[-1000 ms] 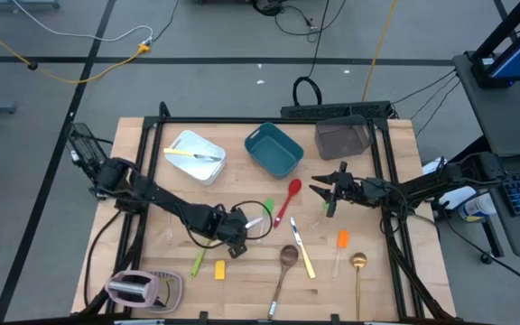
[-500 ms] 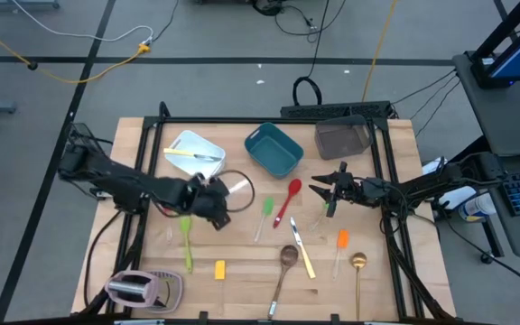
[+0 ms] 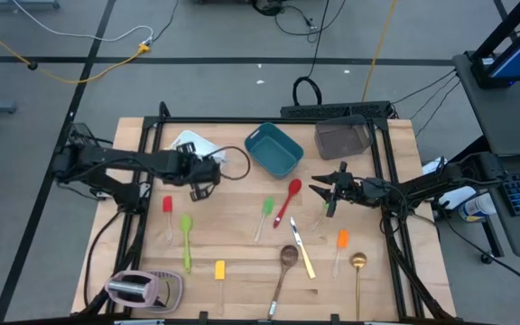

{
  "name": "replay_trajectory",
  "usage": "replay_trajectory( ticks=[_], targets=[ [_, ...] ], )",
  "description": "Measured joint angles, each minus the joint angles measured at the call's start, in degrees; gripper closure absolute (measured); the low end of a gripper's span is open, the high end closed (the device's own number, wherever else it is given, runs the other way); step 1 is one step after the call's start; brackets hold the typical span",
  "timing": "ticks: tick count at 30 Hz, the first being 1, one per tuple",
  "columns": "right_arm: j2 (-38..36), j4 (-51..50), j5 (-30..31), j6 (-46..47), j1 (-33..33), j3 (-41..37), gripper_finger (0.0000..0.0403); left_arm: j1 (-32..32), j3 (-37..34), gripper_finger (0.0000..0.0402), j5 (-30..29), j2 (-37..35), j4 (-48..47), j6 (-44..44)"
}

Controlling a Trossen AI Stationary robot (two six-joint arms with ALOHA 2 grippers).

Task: Pick & Place Kitchen Items
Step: Put the left yellow knife into the white bin

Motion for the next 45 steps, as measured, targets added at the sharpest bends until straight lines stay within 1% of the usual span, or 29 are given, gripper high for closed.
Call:
replay_trajectory(
  ticks=[5, 7, 14, 18, 22, 24, 27, 29, 30, 33, 36, 39, 45],
  targets=[
    [0.00, 0.04, 0.02, 0.00, 0.00, 0.00, 0.0268, 6.84, 0.04, 0.0384, -1.23, -0.06, -6.76, 7.03],
    [0.00, 0.04, 0.02, 0.00, 0.00, 0.00, 0.0268, 9.32, 0.04, 0.0384, -1.50, -0.07, -7.86, 10.59],
    [0.01, 0.04, 0.10, 0.00, 0.00, 0.00, 0.0268, 16.70, 0.07, 0.0384, -1.51, 0.37, -5.97, 24.59],
    [-0.01, 0.05, 0.15, 0.00, -0.02, 0.00, 0.0268, 19.72, 0.13, 0.0377, 0.58, 2.80, -2.98, 34.16],
    [-0.01, 0.09, 0.17, -0.09, -0.02, 0.00, 0.0268, 21.28, 0.07, 0.0376, 1.04, 7.34, -1.53, 44.01],
    [0.00, 0.06, 0.19, -0.16, -0.02, 0.00, 0.0268, 21.53, 0.20, 0.0377, -0.67, 9.64, -1.12, 46.33],
    [0.01, 0.07, 0.22, -0.20, -0.02, 0.00, 0.0268, 21.97, 0.11, 0.0377, -1.14, 12.81, -0.96, 49.00],
    [-0.01, 0.07, 0.24, -0.22, -0.02, 0.00, 0.0268, 21.97, 0.15, 0.0376, -2.01, 14.35, -0.63, 52.42],
    [0.00, 0.07, 0.24, -0.20, -0.02, 0.00, 0.0268, 21.99, 0.15, 0.0376, -2.79, 15.06, -0.37, 54.44],
    [0.00, 0.06, 0.24, -0.21, -0.02, 0.00, 0.0268, 21.92, 0.15, 0.0375, -7.63, 16.35, 1.85, 57.96],
    [-0.01, 0.06, 0.24, -0.22, -0.02, 0.00, 0.0268, 22.09, 0.13, 0.0375, -9.31, 16.48, 3.79, 59.78],
    [0.01, 0.07, 0.24, -0.22, -0.02, 0.00, 0.0268, 22.16, 0.13, 0.0371, -8.28, 16.44, 5.90, 60.66],
    [-0.01, 0.05, 0.24, -0.22, -0.02, 0.00, 0.0268, 22.12, 0.13, 0.0334, -5.39, 16.33, 8.28, 59.55]
  ],
)
